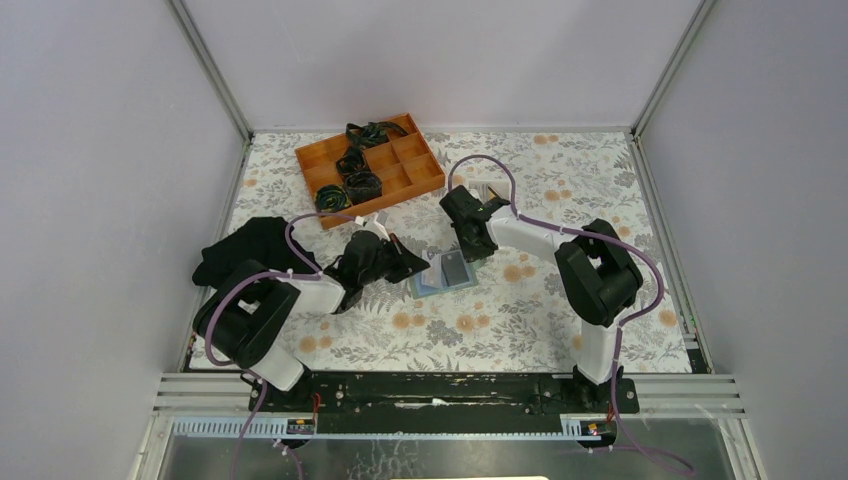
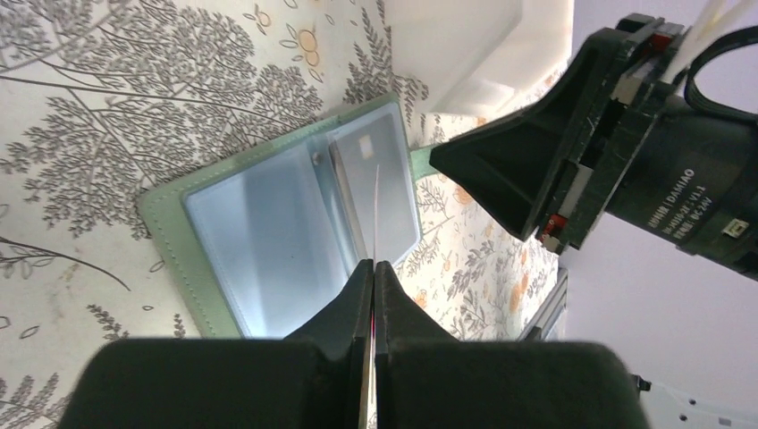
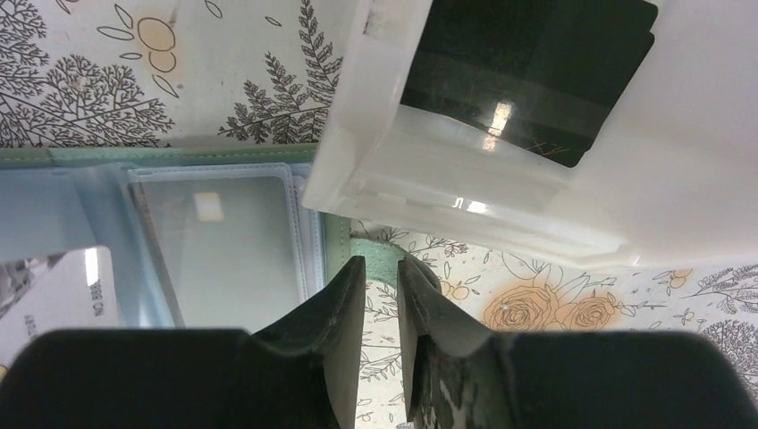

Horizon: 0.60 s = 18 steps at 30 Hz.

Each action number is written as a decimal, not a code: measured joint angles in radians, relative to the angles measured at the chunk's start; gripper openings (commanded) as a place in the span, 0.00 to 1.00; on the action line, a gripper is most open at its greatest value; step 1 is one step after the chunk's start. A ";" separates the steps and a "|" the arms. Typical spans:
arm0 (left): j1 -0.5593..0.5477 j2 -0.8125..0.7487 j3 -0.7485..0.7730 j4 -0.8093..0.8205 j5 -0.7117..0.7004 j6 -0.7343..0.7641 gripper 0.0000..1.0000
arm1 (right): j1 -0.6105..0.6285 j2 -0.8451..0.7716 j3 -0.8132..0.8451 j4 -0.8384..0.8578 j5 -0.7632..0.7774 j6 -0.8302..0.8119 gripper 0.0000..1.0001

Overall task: Put the credit cards into the card holder
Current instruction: Turn over the card slot in the card holder, then insert the credit card into the card holder.

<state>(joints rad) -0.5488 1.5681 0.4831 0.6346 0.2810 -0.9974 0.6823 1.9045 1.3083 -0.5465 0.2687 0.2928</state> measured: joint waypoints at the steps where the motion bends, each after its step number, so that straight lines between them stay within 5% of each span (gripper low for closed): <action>1: 0.000 0.001 0.000 -0.003 -0.011 0.000 0.00 | 0.000 0.000 0.003 0.000 -0.001 0.000 0.27; 18: -0.042 0.105 -0.016 0.077 -0.126 -0.113 0.00 | 0.000 0.032 0.015 0.006 -0.054 -0.009 0.26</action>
<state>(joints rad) -0.5907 1.6730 0.4667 0.7116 0.1555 -1.1103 0.6823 1.9366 1.3231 -0.5400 0.2146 0.2836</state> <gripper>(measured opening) 0.011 0.268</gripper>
